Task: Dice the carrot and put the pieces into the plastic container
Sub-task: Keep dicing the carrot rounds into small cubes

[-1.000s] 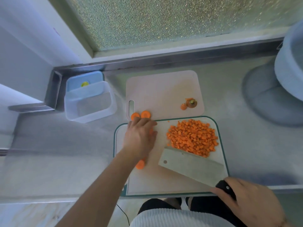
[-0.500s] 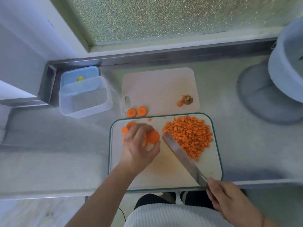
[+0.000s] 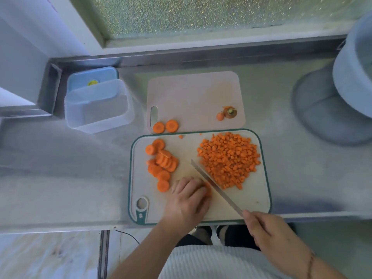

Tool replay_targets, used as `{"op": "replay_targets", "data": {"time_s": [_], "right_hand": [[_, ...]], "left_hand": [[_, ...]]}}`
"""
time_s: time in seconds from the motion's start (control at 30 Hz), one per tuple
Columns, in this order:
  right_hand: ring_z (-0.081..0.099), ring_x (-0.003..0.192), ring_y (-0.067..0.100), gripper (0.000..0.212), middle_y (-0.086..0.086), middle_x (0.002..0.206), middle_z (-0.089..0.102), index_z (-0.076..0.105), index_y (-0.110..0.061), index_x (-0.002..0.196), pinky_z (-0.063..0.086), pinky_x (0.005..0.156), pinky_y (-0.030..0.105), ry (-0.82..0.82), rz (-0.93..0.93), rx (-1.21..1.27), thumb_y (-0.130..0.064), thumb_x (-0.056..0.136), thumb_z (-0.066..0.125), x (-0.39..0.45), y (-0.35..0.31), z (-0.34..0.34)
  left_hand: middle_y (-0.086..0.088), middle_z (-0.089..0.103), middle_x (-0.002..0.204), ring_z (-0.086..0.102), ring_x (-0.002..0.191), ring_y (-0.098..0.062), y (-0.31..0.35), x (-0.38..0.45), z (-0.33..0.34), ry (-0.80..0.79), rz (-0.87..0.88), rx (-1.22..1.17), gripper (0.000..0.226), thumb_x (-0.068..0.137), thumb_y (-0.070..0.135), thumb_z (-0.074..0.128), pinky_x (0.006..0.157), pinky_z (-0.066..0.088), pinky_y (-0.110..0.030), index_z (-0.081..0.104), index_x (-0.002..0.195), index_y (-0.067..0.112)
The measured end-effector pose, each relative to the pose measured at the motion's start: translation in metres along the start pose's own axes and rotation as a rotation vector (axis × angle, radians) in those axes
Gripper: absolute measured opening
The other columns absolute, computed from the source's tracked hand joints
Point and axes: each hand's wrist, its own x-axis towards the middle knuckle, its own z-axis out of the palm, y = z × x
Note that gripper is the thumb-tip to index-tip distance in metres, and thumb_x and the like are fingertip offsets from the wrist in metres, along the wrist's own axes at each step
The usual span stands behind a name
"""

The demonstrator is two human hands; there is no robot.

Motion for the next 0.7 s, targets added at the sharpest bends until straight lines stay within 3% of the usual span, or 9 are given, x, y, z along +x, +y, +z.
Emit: {"op": "replay_targets", "data": {"time_s": [0.07, 0.13, 0.2, 0.3, 0.43, 0.5, 0.57, 0.63, 0.7], "right_hand": [[0.056, 0.061, 0.002, 0.066, -0.010, 0.061, 0.061, 0.053, -0.020, 0.062, 0.039, 0.058, 0.014, 0.020, -0.035, -0.038, -0.076, 0.082, 0.023, -0.005, 0.002, 0.003], [0.061, 0.081, -0.007, 0.067, -0.015, 0.078, 0.069, 0.066, -0.024, 0.077, 0.042, 0.072, 0.009, 0.030, -0.060, -0.046, -0.073, 0.084, 0.021, -0.010, 0.006, 0.006], [0.060, 0.088, -0.006, 0.076, -0.012, 0.084, 0.072, 0.068, -0.025, 0.087, 0.044, 0.077, 0.015, 0.029, -0.051, -0.104, -0.078, 0.079, 0.014, -0.014, 0.010, 0.007], [0.061, 0.082, -0.001, 0.094, -0.012, 0.076, 0.070, 0.067, -0.023, 0.081, 0.044, 0.076, 0.020, 0.028, -0.018, -0.136, -0.090, 0.069, 0.003, -0.019, 0.016, 0.006], [0.063, 0.090, 0.004, 0.075, -0.005, 0.085, 0.072, 0.069, -0.018, 0.085, 0.046, 0.088, 0.024, 0.007, -0.022, -0.102, -0.072, 0.082, 0.016, -0.008, 0.013, 0.008], [0.061, 0.072, 0.007, 0.070, -0.004, 0.068, 0.064, 0.060, -0.016, 0.070, 0.048, 0.076, 0.025, -0.008, -0.024, -0.044, -0.069, 0.086, 0.016, 0.003, 0.007, 0.010], [0.047, 0.052, 0.008, 0.064, -0.002, 0.052, 0.047, 0.044, -0.016, 0.059, 0.042, 0.059, 0.025, -0.015, -0.035, -0.042, -0.066, 0.088, 0.016, 0.012, 0.002, 0.010], [0.040, 0.049, 0.007, 0.062, -0.002, 0.049, 0.040, 0.037, -0.019, 0.056, 0.036, 0.054, 0.023, 0.001, -0.054, -0.022, -0.067, 0.089, 0.016, 0.011, -0.001, 0.010], [0.044, 0.050, 0.006, 0.063, -0.005, 0.051, 0.047, 0.040, -0.021, 0.055, 0.036, 0.053, 0.018, 0.026, -0.059, 0.001, -0.070, 0.088, 0.020, 0.001, 0.001, 0.006]], "left_hand": [[-0.004, 0.069, 0.107, 0.064, 0.094, -0.030, 0.000, -0.001, 0.000, 0.000, 0.020, -0.015, 0.008, 0.090, 0.014, 0.073, 0.085, 0.052, -0.043, 0.075, 0.095, 0.008], [-0.005, 0.071, 0.106, 0.066, 0.095, -0.030, -0.001, 0.000, 0.001, 0.002, 0.028, -0.025, 0.007, 0.089, 0.011, 0.075, 0.087, 0.053, -0.042, 0.076, 0.095, 0.007], [-0.006, 0.072, 0.105, 0.067, 0.095, -0.030, -0.002, 0.000, 0.002, 0.013, 0.026, -0.032, 0.007, 0.087, 0.009, 0.077, 0.088, 0.053, -0.041, 0.077, 0.094, 0.006], [-0.006, 0.072, 0.103, 0.066, 0.094, -0.028, -0.001, 0.000, 0.001, 0.030, 0.032, -0.036, 0.006, 0.087, 0.007, 0.078, 0.090, 0.054, -0.039, 0.077, 0.092, 0.005], [-0.006, 0.073, 0.103, 0.067, 0.094, -0.027, -0.003, 0.000, 0.001, 0.027, 0.045, -0.037, 0.005, 0.089, 0.009, 0.076, 0.091, 0.055, -0.037, 0.078, 0.092, 0.005], [-0.006, 0.073, 0.100, 0.067, 0.091, -0.026, -0.003, 0.001, 0.001, 0.032, 0.057, -0.028, 0.003, 0.088, 0.008, 0.077, 0.090, 0.055, -0.035, 0.077, 0.091, 0.005], [-0.007, 0.072, 0.098, 0.067, 0.089, -0.026, -0.002, 0.000, -0.001, 0.036, 0.062, -0.022, 0.004, 0.088, 0.008, 0.079, 0.090, 0.054, -0.036, 0.076, 0.088, 0.004], [-0.008, 0.071, 0.097, 0.066, 0.089, -0.027, -0.003, -0.003, -0.003, 0.026, 0.069, -0.021, 0.006, 0.089, 0.008, 0.079, 0.090, 0.054, -0.036, 0.075, 0.087, 0.003], [-0.008, 0.070, 0.096, 0.065, 0.089, -0.027, -0.004, -0.004, -0.004, 0.024, 0.070, -0.017, 0.006, 0.089, 0.008, 0.079, 0.088, 0.053, -0.035, 0.075, 0.088, 0.003]]}}
